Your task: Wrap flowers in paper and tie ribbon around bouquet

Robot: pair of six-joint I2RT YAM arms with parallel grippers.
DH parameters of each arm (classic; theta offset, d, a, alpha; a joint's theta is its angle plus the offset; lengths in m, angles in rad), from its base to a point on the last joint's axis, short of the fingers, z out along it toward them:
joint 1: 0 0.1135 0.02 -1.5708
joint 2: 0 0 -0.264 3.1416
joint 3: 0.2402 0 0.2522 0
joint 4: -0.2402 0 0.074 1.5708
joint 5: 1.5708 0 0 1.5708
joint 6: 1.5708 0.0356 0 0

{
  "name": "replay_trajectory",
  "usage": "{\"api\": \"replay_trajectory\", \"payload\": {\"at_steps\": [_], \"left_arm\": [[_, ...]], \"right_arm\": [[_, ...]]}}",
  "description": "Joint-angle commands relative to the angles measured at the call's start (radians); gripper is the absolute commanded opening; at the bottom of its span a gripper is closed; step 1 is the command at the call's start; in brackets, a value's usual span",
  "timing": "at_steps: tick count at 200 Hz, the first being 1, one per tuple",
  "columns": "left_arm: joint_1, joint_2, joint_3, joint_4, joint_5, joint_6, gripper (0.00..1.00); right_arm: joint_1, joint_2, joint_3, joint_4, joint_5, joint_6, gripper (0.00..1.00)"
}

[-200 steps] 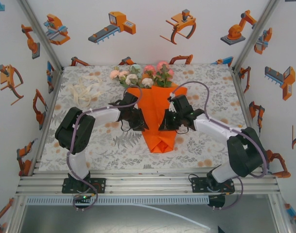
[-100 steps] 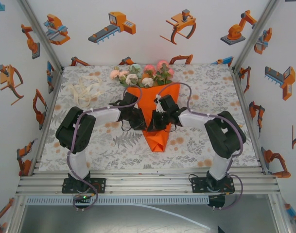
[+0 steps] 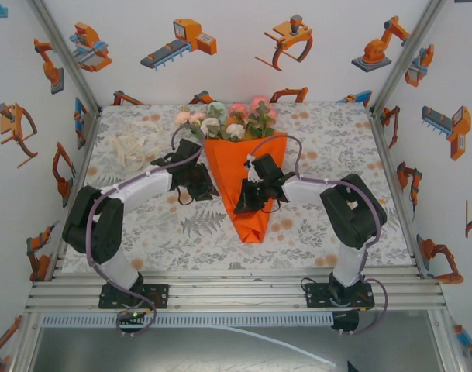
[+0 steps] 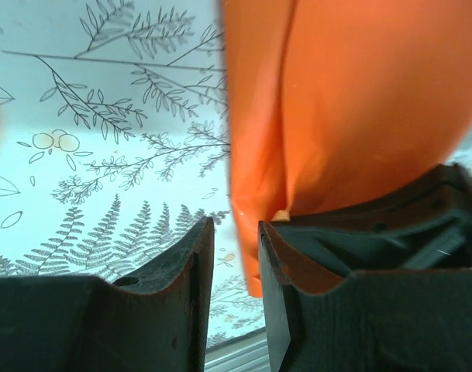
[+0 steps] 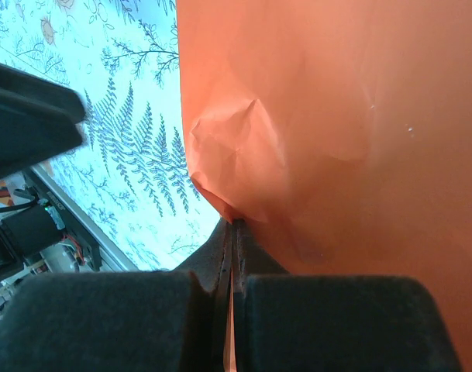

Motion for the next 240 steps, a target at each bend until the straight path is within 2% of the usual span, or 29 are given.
{"api": "replay_trajectory", "payload": {"at_steps": [1,24,46,75,93,108,124,139,168,205,220,240], "left_arm": [[0.001,-0.003,0.042,0.059,0.06,-0.039,0.33],[0.0,0.121,0.123,0.142,0.136,-0.08,0.32],[0.007,0.248,0.187,0.165,0.142,-0.087,0.3],[0.007,0.317,0.196,0.177,0.138,-0.062,0.27],[0.015,0.331,0.176,0.141,0.097,-0.042,0.26],[0.031,0.33,0.144,0.141,0.083,-0.03,0.26],[0.045,0.328,0.122,0.147,0.08,-0.013,0.26],[0.054,0.334,0.12,0.144,0.087,0.002,0.26],[0.063,0.339,0.126,0.148,0.098,0.007,0.26],[0.069,0.342,0.139,0.139,0.094,0.01,0.26],[0.075,0.342,0.136,0.135,0.084,0.015,0.26],[0.086,0.341,0.132,0.129,0.085,0.021,0.26]], "right_arm": [[0.01,0.018,0.017,0.012,-0.023,-0.01,0.03],[0.01,0.022,0.021,0.016,-0.026,-0.006,0.05],[0.01,0.016,0.018,0.021,-0.029,-0.002,0.07],[0.01,-0.015,0.013,0.018,-0.044,0.006,0.12],[0.01,-0.068,0.013,-0.005,-0.036,0.018,0.24],[0.01,-0.143,0.0,-0.061,0.03,0.017,0.38],[0.005,-0.234,-0.038,-0.094,0.093,0.011,0.44],[-0.005,-0.301,-0.086,-0.106,0.131,0.015,0.44],[-0.029,-0.348,-0.176,-0.114,0.152,0.029,0.28],[0.016,-0.192,-0.248,-0.022,-0.017,0.047,0.25],[0.017,-0.168,-0.276,-0.019,-0.021,0.058,0.25],[0.017,-0.222,-0.269,-0.06,-0.007,0.054,0.25]]}}
